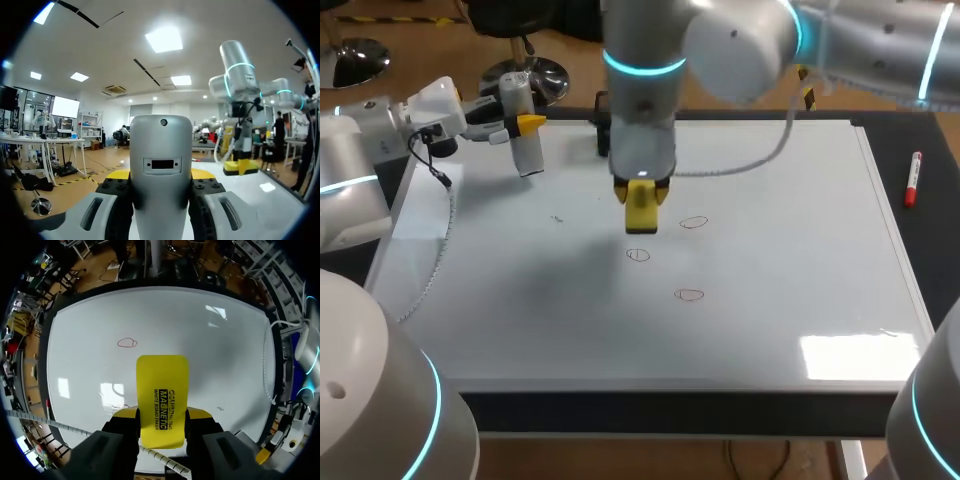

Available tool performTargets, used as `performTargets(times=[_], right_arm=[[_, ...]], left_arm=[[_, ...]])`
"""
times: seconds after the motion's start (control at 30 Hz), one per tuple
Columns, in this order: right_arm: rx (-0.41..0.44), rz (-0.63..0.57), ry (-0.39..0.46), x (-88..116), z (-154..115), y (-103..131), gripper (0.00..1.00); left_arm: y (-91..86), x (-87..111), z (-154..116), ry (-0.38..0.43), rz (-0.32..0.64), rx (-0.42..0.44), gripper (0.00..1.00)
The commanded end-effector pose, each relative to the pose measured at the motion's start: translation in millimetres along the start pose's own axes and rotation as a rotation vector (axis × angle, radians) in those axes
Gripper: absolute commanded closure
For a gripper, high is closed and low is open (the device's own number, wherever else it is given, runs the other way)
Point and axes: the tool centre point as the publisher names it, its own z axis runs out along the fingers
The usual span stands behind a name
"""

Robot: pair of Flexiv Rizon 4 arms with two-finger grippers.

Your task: Pick up the inspection probe, press it on each red-marked spot on the whiteboard one by one, put down the probe, pick up the eraser, and wipe off all the red marks.

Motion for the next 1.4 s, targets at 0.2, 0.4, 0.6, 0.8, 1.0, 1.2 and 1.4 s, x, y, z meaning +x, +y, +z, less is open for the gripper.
performTargets(times=[0.2,0.4,0.6,0.8,1.0,1.2,1.4], right_arm=[[0.011,0.021,0.007,-18,25,20,1.00],[0.012,0.030,0.001,-21,43,24,1.00],[0.024,0.036,0.007,-26,60,23,1.00],[0.019,0.039,0.012,-30,74,26,1.00],[0.019,0.016,0.019,-35,83,25,1.00],[0.023,0.008,0.012,-37,89,22,1.00],[0.030,0.006,-0.009,-37,92,19,1.00]], left_arm=[[-0.6,0.5,0,-0.002,0.002,0.000,1.00],[-0.6,0.5,0,-0.002,0.002,0.000,1.00],[-0.6,0.5,0,-0.002,0.002,0.000,1.00],[-0.6,0.5,0,-0.002,0.002,0.000,1.00],[-0.6,0.5,0,-0.002,0.002,0.000,1.00],[-0.6,0.5,0,-0.002,0.002,0.000,1.00],[-0.6,0.5,0,-0.002,0.002,0.000,1.00]])
